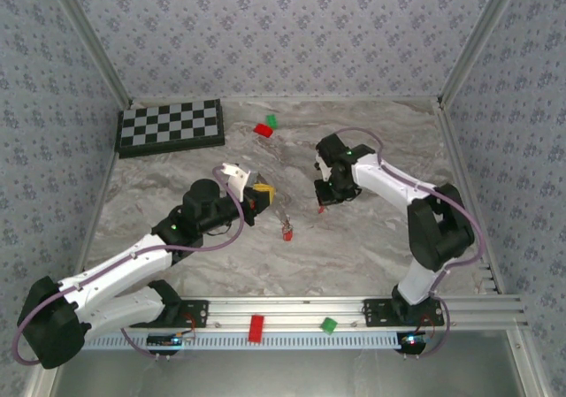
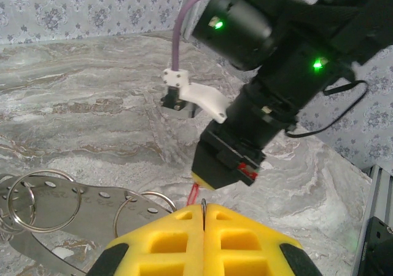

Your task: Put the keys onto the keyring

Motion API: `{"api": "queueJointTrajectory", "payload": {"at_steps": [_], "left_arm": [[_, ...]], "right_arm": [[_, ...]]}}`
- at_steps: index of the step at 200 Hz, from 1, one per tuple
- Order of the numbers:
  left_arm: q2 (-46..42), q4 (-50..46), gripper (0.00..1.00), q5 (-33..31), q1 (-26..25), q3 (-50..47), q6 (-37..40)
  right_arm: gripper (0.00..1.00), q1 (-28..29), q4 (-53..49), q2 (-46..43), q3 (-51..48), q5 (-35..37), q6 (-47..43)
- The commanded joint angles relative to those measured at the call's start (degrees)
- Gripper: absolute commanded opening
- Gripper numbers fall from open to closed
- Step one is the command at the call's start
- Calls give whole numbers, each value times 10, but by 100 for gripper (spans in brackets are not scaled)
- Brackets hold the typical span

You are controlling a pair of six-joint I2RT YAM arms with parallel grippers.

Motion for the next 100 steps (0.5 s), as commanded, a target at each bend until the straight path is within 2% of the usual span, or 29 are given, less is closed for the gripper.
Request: {"api": "queueJointTrajectory", "payload": {"at_steps": [1, 37, 100], "left_arm": [[-4, 28, 0, 1, -3, 1, -9], [-5, 31, 0, 3, -4, 0, -12], [-5, 29, 0, 0, -3, 1, -11]], "right_arm": [[0, 8, -43, -38, -18, 13, 18], [0, 12, -59, -52, -20, -7, 18], [0, -3, -59, 12, 2, -34, 1]]}}
